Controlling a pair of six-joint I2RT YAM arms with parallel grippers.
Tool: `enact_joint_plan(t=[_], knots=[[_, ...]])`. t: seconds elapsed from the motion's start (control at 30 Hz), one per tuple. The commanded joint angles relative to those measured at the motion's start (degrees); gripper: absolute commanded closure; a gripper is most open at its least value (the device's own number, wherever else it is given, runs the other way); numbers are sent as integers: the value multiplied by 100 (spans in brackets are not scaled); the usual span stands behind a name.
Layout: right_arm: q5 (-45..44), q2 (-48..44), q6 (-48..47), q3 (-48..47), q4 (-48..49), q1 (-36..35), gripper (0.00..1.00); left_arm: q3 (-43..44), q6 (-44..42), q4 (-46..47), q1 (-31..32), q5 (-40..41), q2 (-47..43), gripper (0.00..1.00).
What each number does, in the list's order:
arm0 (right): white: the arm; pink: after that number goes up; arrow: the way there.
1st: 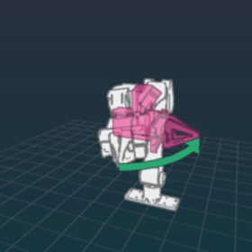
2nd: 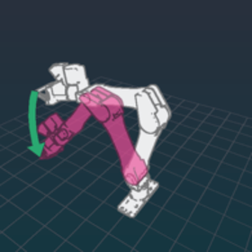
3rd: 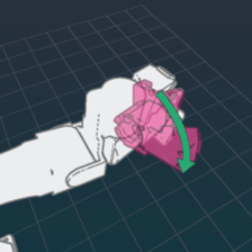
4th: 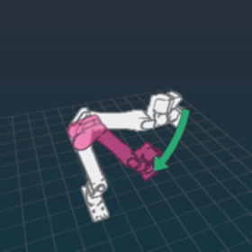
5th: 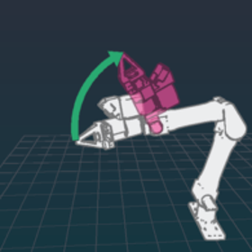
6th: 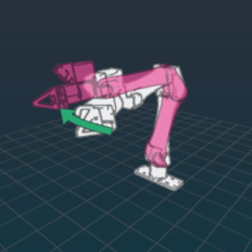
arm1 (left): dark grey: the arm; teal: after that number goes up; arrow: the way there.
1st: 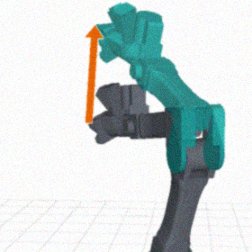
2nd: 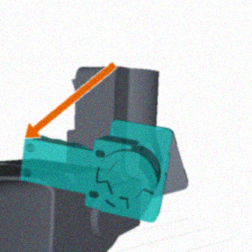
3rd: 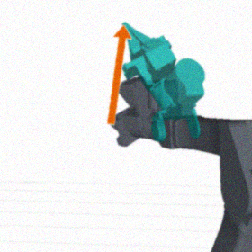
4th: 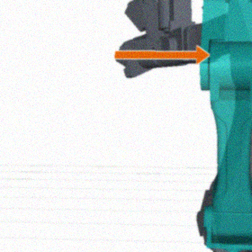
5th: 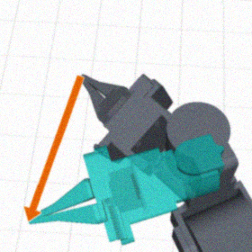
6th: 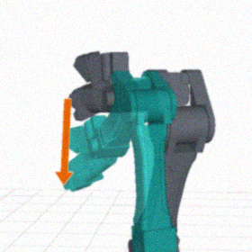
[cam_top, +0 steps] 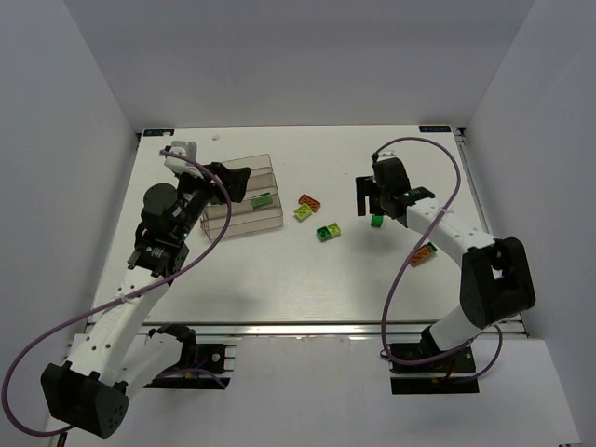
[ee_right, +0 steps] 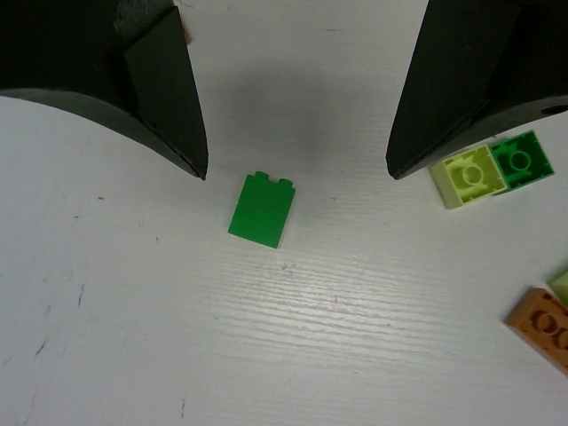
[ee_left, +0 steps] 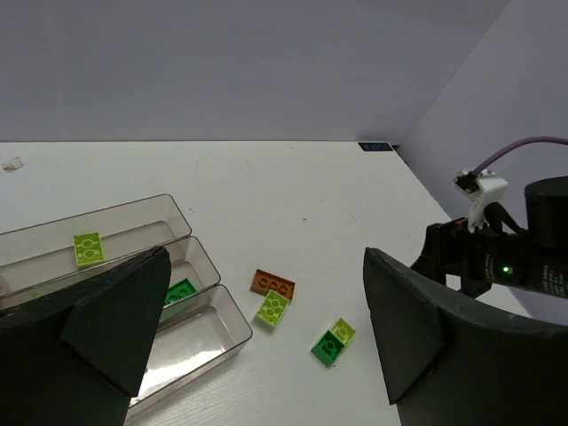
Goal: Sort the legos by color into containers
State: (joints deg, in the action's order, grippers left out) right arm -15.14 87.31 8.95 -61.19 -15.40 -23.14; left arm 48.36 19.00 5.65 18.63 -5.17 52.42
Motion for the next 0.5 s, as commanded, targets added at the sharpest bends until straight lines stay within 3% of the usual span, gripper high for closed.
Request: enact_joint_plan(t=[0.0,0.47], knots=[[-420,198,335,-271,-350,20,14,-37,42,77,35,-46,-48,2],[-201,1033,625,-376,-473,213,20,-81,59,138,61,-63,-83,2]])
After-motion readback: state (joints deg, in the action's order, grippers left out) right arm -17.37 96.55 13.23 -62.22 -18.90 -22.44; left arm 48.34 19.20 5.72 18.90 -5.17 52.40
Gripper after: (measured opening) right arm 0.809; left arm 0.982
